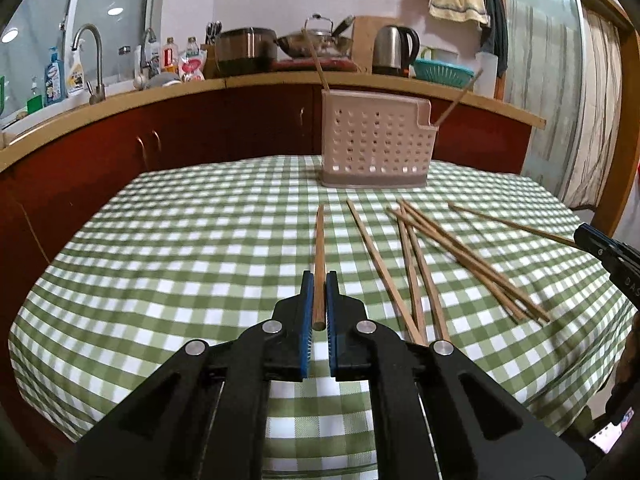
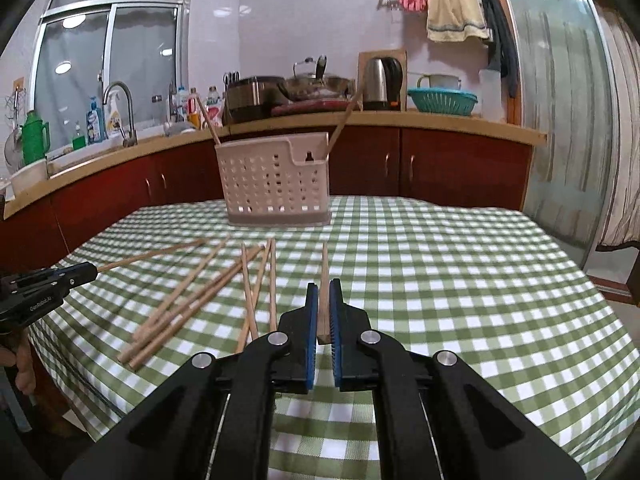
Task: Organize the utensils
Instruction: 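Lift both chopsticks upright and carry them toward the basket, then lower chopsticks into the basket and open both tools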
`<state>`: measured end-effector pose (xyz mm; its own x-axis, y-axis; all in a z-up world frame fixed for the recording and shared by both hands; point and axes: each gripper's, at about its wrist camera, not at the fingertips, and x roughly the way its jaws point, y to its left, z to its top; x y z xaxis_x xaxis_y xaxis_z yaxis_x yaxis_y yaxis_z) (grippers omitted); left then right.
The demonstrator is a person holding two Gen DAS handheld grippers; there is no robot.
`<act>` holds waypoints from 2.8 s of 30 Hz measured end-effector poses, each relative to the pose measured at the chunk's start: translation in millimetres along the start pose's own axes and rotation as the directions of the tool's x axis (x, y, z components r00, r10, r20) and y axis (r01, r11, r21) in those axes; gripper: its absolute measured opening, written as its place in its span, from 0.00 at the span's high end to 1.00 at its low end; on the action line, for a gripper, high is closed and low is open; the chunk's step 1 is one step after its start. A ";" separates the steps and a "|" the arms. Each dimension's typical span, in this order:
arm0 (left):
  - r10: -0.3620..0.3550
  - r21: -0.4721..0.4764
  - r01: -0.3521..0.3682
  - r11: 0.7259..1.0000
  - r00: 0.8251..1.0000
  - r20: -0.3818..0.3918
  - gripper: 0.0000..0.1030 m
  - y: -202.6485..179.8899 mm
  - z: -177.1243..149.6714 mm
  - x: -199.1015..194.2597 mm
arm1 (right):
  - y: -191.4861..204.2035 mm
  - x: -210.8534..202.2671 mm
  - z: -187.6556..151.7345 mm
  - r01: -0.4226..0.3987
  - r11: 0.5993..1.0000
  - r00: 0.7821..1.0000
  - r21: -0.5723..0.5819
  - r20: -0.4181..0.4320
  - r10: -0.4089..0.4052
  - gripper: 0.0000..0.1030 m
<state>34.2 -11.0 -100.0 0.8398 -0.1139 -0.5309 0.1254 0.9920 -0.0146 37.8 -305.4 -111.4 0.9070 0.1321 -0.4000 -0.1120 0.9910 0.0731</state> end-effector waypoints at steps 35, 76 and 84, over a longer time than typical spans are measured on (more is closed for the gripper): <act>0.014 -0.025 -0.012 1.000 0.995 0.102 0.94 12.2 23.2 -25.3 | 21.9 -18.6 19.9 0.018 0.996 0.996 -0.082 0.088 -0.011 0.94; -0.020 -0.024 0.024 0.999 0.990 0.140 0.94 24.2 136.9 18.3 | 22.4 62.0 137.0 -0.054 0.996 0.974 -0.072 0.215 0.068 0.94; -0.039 0.018 0.036 0.999 0.982 0.182 0.94 15.7 155.3 21.5 | 14.0 65.1 147.8 -0.076 0.996 0.972 -0.038 0.220 0.082 0.94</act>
<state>136.3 -6.2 20.0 0.9165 -0.1604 -0.3665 0.1653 0.9861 -0.0181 155.3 -286.1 -1.4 0.9617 0.2051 -0.1820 -0.1957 0.9783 0.0683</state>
